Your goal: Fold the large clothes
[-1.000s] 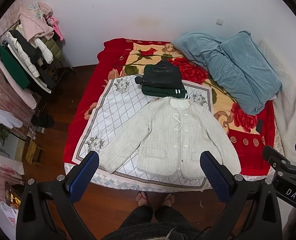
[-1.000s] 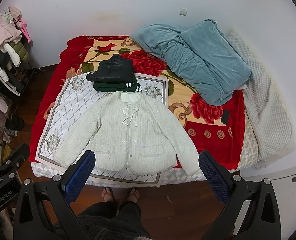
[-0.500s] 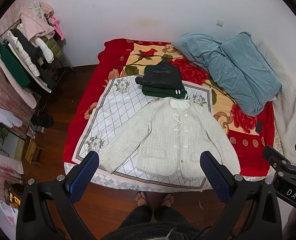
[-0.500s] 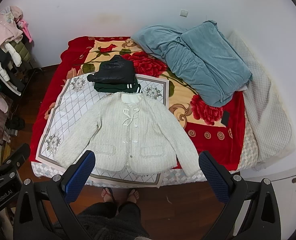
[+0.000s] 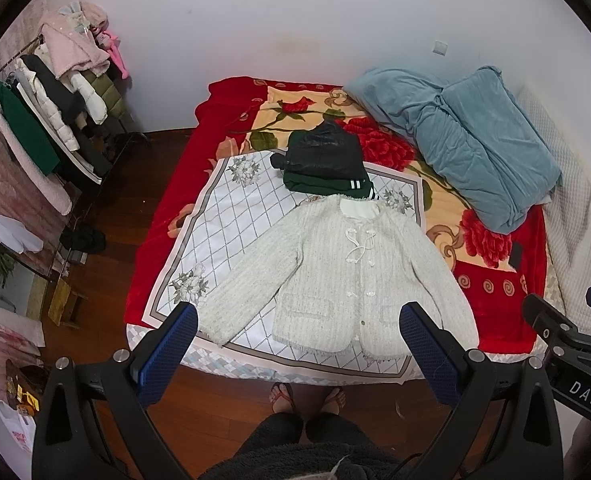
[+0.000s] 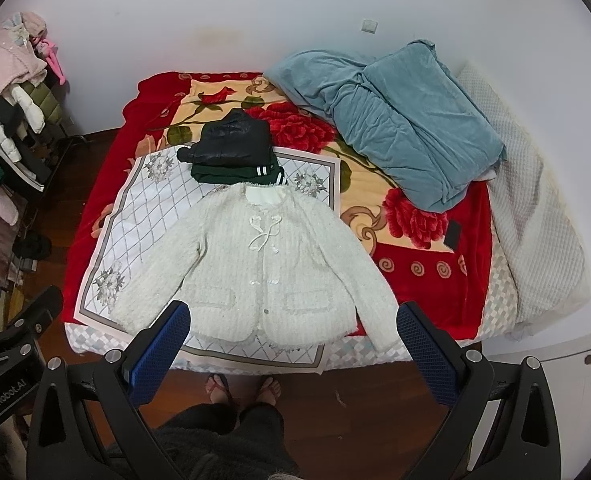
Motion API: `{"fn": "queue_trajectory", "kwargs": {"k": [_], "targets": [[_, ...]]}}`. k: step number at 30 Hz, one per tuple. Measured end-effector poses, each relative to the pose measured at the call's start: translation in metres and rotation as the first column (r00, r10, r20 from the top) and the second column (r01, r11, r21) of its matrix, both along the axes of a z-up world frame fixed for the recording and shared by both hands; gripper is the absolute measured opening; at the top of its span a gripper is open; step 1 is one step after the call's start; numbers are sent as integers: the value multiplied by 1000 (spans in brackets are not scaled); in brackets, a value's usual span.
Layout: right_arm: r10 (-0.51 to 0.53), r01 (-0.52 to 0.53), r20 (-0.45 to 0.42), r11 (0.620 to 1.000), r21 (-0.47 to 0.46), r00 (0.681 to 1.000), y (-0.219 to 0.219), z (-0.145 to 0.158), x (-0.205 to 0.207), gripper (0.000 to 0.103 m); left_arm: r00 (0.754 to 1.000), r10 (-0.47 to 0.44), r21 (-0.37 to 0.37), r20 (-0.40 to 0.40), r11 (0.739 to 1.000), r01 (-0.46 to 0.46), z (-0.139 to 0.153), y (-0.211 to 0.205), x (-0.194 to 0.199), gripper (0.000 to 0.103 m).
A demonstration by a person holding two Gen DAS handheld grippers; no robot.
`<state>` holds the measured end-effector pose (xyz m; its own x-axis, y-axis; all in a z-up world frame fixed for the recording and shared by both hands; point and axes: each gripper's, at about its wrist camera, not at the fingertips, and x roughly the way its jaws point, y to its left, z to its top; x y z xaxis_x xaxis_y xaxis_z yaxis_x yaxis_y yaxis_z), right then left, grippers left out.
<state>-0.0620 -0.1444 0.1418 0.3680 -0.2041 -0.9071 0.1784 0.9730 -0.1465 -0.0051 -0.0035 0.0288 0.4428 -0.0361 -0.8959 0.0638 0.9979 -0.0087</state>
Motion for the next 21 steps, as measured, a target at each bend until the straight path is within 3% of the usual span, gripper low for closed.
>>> {"fn": "queue_trajectory", "kwargs": {"k": [5,9,12,15,17,19,21], "targets": [[-55,54,13,998,42,998,-9,-20,9,103,998,16,34,55,999,-18,-5,1,19,103],[-133,129,51,989,69,990,-29,-46,16,103,993,31,93,117,995,-42,-32,5,47,103],[-238,234,33,968,95,971,-61,-84,24,103,992,24,110,125,993,-38,-63,4,66,103],[-363,363,-18,924,123,932,-105,-133,27,103,995,13,115,97,993,-24,-98,-6,86,103],[-426,428,-47,894,130,904,-134,-166,19,87,997,6,133,77,991,-16,-125,-21,103,103],[-496,505,-96,852,138,863,-170,-207,12,51,998,-5,159,66,987,-5,-148,-35,112,103],[-560,577,-141,801,163,817,-205,-247,4,46,999,-13,184,41,983,6,-174,-52,121,103]]}}
